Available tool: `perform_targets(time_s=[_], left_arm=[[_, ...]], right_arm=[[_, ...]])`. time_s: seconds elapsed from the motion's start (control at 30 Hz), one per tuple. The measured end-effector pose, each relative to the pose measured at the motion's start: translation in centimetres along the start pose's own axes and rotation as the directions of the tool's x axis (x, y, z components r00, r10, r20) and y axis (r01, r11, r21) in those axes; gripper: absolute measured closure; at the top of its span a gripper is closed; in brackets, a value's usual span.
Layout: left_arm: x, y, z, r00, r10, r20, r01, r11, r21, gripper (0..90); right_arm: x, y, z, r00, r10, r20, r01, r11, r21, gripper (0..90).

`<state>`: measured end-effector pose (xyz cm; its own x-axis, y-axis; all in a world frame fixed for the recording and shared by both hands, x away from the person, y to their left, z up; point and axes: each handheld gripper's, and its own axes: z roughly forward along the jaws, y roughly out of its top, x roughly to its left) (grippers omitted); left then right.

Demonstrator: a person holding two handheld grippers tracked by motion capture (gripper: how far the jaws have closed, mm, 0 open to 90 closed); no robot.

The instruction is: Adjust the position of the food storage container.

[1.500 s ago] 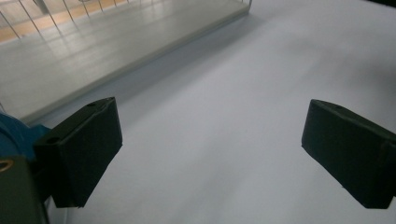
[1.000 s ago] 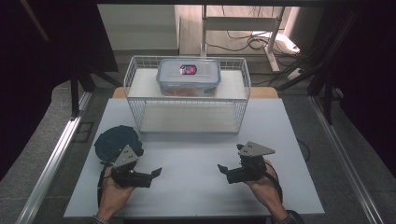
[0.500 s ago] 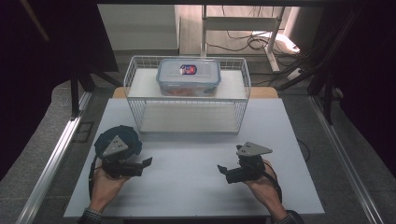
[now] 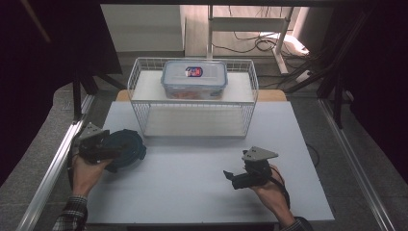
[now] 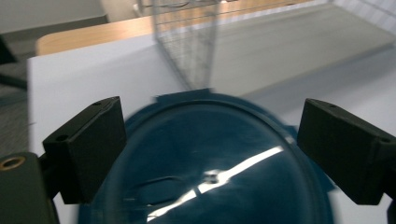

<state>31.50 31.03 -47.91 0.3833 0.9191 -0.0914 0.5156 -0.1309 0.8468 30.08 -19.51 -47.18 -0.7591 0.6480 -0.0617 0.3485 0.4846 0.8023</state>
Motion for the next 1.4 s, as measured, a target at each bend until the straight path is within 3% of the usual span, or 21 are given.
perform_targets(time_s=[0.1, 0.3, 0.53, 0.6, 0.73, 0.8, 0.87, 1.0, 1.07, 1.23, 1.4], left_arm=[[1.3, 0.0, 0.3, 0.9991, -0.007, -0.043, 0.007, 0.9999, 0.011, 11.9], [3.3, 0.0, 1.1, 0.9936, -0.003, -0.113, 0.011, 0.9975, 0.070, 44.5], [5.5, -0.6, 1.6, 0.9829, -0.087, -0.162, 0.104, 0.9895, 0.101, 83.5], [5.9, -0.9, 1.9, 0.9822, -0.098, -0.160, 0.118, 0.9857, 0.120, 89.7], [6.3, -1.1, 2.2, 0.9826, -0.118, -0.143, 0.135, 0.9843, 0.114, 90.0], [6.1, -1.0, 2.5, 0.9866, -0.110, -0.121, 0.124, 0.9851, 0.119, 90.0], [5.8, -0.8, 2.7, 0.9849, -0.096, -0.144, 0.115, 0.9847, 0.131, 90.0], [6.0, -0.9, 2.6, 0.9825, -0.132, -0.131, 0.149, 0.9812, 0.123, 90.0], [5.9, -1.0, 2.5, 0.9821, -0.132, -0.134, 0.149, 0.9806, 0.127, 90.0], [5.1, -1.3, 2.1, 0.9844, -0.123, -0.126, 0.140, 0.9816, 0.130, 90.0], [4.2, -1.9, 2.0, 0.9866, -0.140, -0.084, 0.150, 0.9813, 0.121, 90.0]], right_arm=[[0.0, 0.0, 0.0, 1.0000, -0.001, -0.001, 0.001, 1.000, 0.001, 0.6], [0.0, 0.0, 0.1, 1.0000, -0.001, 0.000, 0.001, 1.000, 0.004, 0.7], [-0.1, 0.0, 0.0, 1.0000, -0.001, 0.001, 0.001, 1.000, 0.003, 0.8], [-0.1, 0.0, 0.0, 1.0000, -0.003, 0.000, 0.003, 1.000, 0.005, 0.9], [-0.1, 0.0, 0.0, 1.0000, -0.008, 0.004, 0.007, 1.000, 0.010, 1.0], [-0.1, 0.0, 0.1, 0.9999, -0.010, 0.004, 0.010, 1.000, 0.012, 1.1], [0.0, 0.0, 0.1, 0.9999, -0.012, 0.003, 0.012, 1.000, 0.014, 1.3], [0.0, 0.0, 0.1, 0.9999, -0.017, -0.001, 0.017, 1.000, 0.021, 1.5], [0.0, 0.0, 0.1, 0.9998, -0.018, -0.001, 0.018, 1.000, 0.020, 1.6], [0.1, 0.1, 0.2, 0.9998, -0.019, -0.002, 0.019, 1.000, 0.020, 1.8], [0.2, 0.1, 0.3, 0.9996, -0.026, -0.005, 0.026, 0.999, 0.024, 1.8]])
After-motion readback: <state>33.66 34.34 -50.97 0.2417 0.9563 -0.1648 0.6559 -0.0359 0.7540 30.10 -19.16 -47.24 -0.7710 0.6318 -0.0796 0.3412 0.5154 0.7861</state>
